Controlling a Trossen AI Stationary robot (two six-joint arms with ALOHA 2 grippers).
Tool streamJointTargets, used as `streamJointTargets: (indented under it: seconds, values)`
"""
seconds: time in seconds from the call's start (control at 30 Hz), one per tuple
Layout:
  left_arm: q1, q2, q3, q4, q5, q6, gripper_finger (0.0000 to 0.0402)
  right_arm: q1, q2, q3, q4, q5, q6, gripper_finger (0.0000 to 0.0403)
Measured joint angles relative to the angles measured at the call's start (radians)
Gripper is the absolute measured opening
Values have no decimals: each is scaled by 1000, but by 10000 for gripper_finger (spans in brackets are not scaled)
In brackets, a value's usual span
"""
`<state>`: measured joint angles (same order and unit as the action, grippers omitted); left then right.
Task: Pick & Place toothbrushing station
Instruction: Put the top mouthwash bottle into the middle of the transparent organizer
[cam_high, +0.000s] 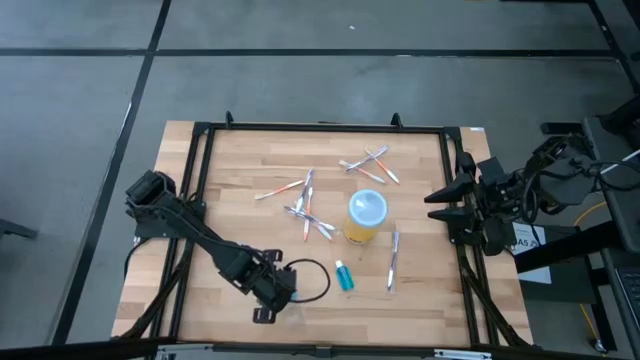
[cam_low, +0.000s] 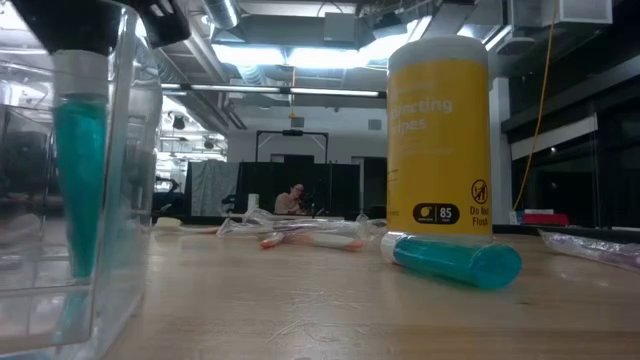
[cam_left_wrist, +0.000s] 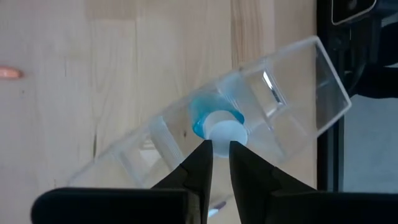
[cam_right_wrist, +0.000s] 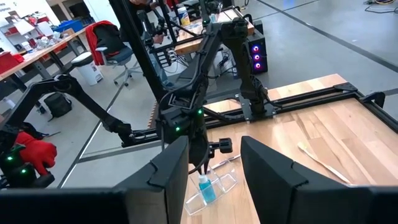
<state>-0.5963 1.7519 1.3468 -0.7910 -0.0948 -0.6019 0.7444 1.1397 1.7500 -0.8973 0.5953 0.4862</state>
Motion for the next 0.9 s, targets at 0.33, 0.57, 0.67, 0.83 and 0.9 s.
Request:
streamJointTargets:
  seconds: [0.33,0.57,0.67,0.83,0.9]
  values:
    - [24,0,0,22,0,21,47,0,2,0,0,0,0,151]
    - [23,0,-1,36,0,21,47,0,2,0,0,0,-2,151]
    - [23,0,-1,36,0,21,47,0,2,0,0,0,-4,151]
    - [23,0,-1,32,-6,21,47,0,2,0,0,0,-4,151]
    - [24,0,-1,32,-15,21,47,0,2,0,0,1,-4,151]
